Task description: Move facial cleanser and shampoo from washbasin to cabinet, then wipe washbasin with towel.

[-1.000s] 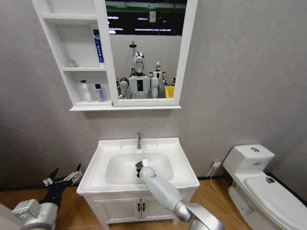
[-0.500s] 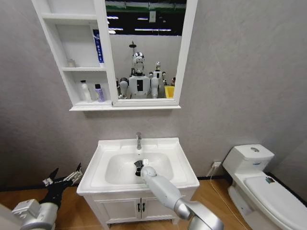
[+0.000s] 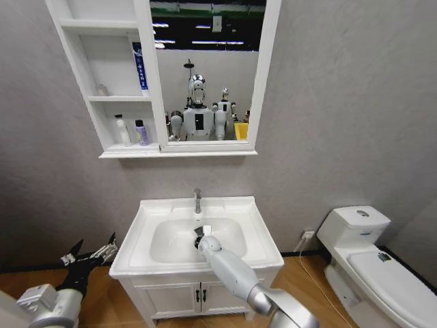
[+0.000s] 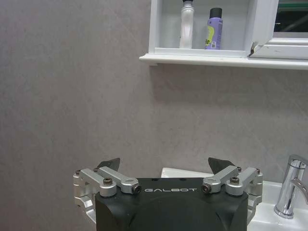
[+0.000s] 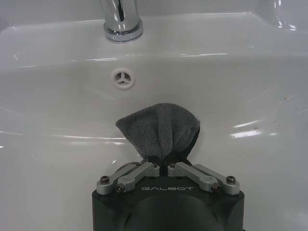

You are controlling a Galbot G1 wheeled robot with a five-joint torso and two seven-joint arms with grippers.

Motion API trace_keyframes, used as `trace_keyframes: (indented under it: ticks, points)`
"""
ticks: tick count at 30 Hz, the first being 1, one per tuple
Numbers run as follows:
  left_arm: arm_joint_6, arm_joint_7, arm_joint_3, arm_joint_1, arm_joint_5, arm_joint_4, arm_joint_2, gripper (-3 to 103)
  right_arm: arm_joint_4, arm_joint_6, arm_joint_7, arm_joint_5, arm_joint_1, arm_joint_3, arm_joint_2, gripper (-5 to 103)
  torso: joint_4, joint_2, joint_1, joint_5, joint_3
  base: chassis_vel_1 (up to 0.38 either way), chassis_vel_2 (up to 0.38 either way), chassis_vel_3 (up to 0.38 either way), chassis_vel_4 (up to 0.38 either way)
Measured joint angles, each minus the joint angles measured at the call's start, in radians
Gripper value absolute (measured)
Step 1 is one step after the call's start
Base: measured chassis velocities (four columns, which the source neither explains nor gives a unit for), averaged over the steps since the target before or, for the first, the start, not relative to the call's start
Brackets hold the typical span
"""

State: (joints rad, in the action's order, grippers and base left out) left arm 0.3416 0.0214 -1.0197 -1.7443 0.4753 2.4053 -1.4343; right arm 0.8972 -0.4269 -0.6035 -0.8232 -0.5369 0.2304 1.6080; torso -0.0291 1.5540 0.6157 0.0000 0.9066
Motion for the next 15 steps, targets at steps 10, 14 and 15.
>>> trace_keyframes:
  ticks: [10, 14, 15]
  points:
    - [0.0, 0.0, 0.0, 0.0, 0.0, 0.0, 0.0, 100, 0.087, -0.055, -0.128, -0.044, -0.038, -0.004, -0.054, 3, -0.0002, 0.0, 0.0, 0.0, 0.0, 0.0, 0.0, 0.0, 0.0]
    - [0.0, 0.0, 0.0, 0.0, 0.0, 0.0, 0.0, 100, 0.143, -0.058, -0.157, -0.061, -0.067, -0.02, -0.103, 3, -0.0001, 0.0, 0.0, 0.0002, 0.0, 0.0, 0.0, 0.0, 0.0]
    - [0.0, 0.0, 0.0, 0.0, 0.0, 0.0, 0.0, 100, 0.157, -0.06, -0.169, -0.07, -0.072, -0.026, -0.113, 3, 0.0003, 0.0, 0.0, 0.0003, 0.0, 0.0, 0.0, 0.0, 0.0]
